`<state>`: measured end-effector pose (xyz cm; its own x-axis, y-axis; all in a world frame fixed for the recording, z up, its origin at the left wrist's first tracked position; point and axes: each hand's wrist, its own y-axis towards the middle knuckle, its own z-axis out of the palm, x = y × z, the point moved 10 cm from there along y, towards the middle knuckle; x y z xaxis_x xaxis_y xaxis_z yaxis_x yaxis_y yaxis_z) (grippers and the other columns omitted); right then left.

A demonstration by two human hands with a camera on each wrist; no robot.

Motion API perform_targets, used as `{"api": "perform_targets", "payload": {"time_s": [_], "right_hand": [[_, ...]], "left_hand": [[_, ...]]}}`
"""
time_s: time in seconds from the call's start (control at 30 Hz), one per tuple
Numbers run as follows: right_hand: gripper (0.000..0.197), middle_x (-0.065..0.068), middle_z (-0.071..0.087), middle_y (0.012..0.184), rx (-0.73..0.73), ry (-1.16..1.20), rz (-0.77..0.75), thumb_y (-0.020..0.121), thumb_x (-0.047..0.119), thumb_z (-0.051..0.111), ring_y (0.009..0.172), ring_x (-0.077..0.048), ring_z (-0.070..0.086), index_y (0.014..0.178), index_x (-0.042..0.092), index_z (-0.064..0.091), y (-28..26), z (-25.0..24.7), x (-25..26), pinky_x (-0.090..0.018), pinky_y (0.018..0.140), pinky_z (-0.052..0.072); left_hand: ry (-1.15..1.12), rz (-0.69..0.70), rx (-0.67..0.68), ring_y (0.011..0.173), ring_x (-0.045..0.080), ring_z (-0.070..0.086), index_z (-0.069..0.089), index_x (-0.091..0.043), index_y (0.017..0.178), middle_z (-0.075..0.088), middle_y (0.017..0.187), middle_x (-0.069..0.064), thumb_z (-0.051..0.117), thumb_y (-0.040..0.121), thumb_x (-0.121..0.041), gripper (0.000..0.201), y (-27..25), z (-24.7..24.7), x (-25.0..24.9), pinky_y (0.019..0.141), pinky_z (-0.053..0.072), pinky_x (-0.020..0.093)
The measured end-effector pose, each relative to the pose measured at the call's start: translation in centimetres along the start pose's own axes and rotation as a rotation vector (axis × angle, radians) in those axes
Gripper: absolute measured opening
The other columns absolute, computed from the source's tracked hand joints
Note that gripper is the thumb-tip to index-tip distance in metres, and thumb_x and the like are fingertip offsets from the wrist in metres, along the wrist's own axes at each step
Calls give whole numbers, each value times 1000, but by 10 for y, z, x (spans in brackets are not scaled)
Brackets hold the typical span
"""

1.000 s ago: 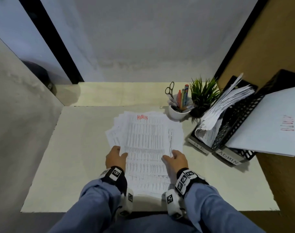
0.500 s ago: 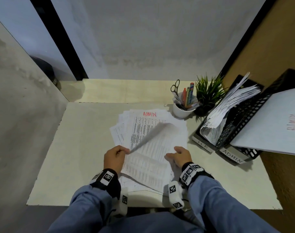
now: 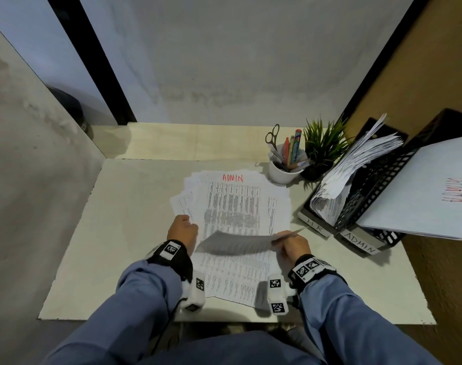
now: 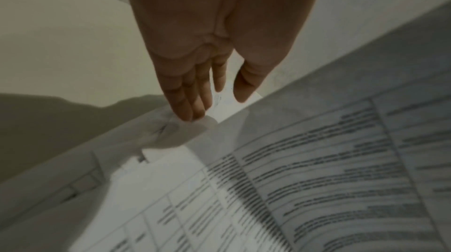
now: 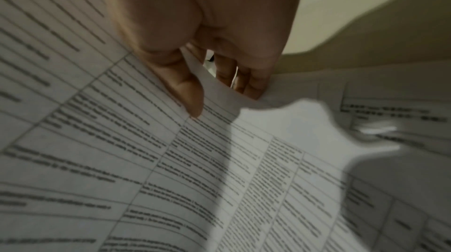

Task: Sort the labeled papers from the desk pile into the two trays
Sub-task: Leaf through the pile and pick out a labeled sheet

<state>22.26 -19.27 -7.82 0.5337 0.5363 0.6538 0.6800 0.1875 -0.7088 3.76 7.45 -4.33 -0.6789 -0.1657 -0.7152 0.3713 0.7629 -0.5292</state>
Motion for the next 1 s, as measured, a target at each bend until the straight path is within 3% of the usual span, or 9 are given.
{"api": "perform_targets", "payload": {"time_s": [0.1,0.17,0.23,0.37,0.47,0.57,0.67,0.83,1.0], "right_hand": [[19,-5,61,78,-23,-66,-18,81,-1,60,67,-15,55,71,15,62,7,0,-4,-22,60,46],[12,-9,62,87,-40,-74,-18,82,2,59,76,-18,57,83,13,64,10,-1,-7,-24,65,47],[13,-11,62,89,-49,-36,-2,82,1,59,80,-20,57,86,12,64,10,0,-9,-26,67,48],[31,-9,57,61,-59,199,-13,68,-27,46,59,-22,51,57,-1,59,-6,3,-9,-26,54,42],[45,-2,55,39,-46,261,-25,66,-29,47,44,-15,55,41,7,59,-7,7,-10,-29,51,44],[39,-4,57,41,-62,360,-42,64,-32,44,46,-16,58,45,-1,56,-9,6,-9,-26,49,47],[36,-10,58,59,-64,395,-47,59,-32,42,63,-26,56,46,-2,57,-12,8,-9,-34,61,48],[32,-5,50,67,-99,463,-119,67,-32,41,60,-20,44,64,-2,54,-30,-2,14,-10,35,37],[31,-7,53,78,-70,538,-123,66,-29,44,71,-22,49,82,-5,55,-32,3,20,-17,46,49]], "left_hand": [[196,19,108,121,33,50,42,1,133,50,134,20,52,88,-15,49,1,15,-7,96,39,30],[186,53,85,111,31,56,48,-3,126,58,125,19,64,79,-25,53,1,13,-12,87,40,26],[176,91,23,96,27,58,53,-3,117,62,115,17,65,81,-17,40,-1,8,-18,78,39,24],[280,185,-97,91,27,58,65,-1,104,67,106,15,54,84,-3,24,-10,-1,-33,72,37,23],[344,269,-65,96,29,62,67,-2,111,69,102,15,56,85,-5,27,-12,0,-38,77,41,23],[396,358,-38,90,28,63,68,-7,115,71,97,13,53,90,-8,29,-12,-1,-39,76,41,22],[271,403,-76,85,22,65,74,-8,99,73,99,8,52,89,-3,25,-15,-12,-34,77,44,19],[-16,269,-71,72,17,60,66,-17,66,70,84,-3,48,85,3,33,-11,-20,-5,64,45,22],[-175,99,62,66,20,47,56,-11,57,57,67,7,41,75,16,35,-3,1,20,60,37,25]]}}
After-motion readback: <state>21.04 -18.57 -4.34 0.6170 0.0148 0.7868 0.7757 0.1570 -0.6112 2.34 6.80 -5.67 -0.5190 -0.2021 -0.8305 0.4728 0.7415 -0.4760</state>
